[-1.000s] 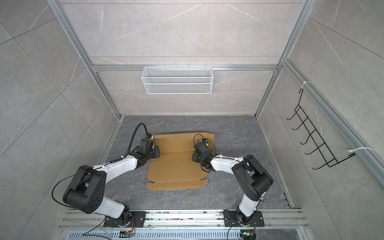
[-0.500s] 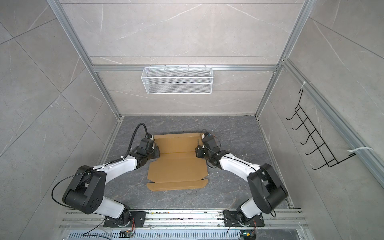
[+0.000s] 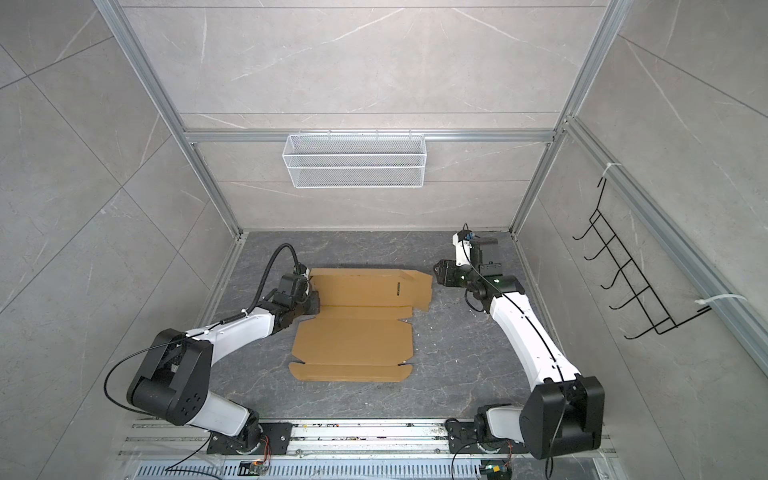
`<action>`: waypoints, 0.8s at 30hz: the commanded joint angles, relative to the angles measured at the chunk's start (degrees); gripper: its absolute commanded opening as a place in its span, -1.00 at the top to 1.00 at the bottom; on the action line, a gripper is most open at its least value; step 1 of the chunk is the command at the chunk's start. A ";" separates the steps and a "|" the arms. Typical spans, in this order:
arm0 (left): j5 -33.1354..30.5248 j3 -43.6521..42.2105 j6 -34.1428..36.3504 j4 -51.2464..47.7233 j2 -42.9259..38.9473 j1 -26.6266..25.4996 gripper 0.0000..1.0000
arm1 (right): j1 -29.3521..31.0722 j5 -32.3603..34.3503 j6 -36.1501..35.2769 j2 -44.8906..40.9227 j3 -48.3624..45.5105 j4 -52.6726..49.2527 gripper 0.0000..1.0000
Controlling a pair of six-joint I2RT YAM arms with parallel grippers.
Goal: Fold the paper box
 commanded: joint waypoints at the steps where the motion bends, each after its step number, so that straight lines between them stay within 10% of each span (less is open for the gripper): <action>1: -0.27 1.24 4.70 -4.69 1.11 0.00 0.99 | 0.34 -5.58 -10.42 2.37 -1.73 -1.58 -0.26; 17: 0.19 3.40 4.93 -5.39 2.81 0.00 1.00 | 0.98 -7.47 -22.28 14.85 7.47 -6.46 -0.07; 24: 0.08 3.78 3.38 -5.26 3.16 0.01 1.00 | 3.35 -8.52 -24.09 14.90 6.98 -8.04 0.36</action>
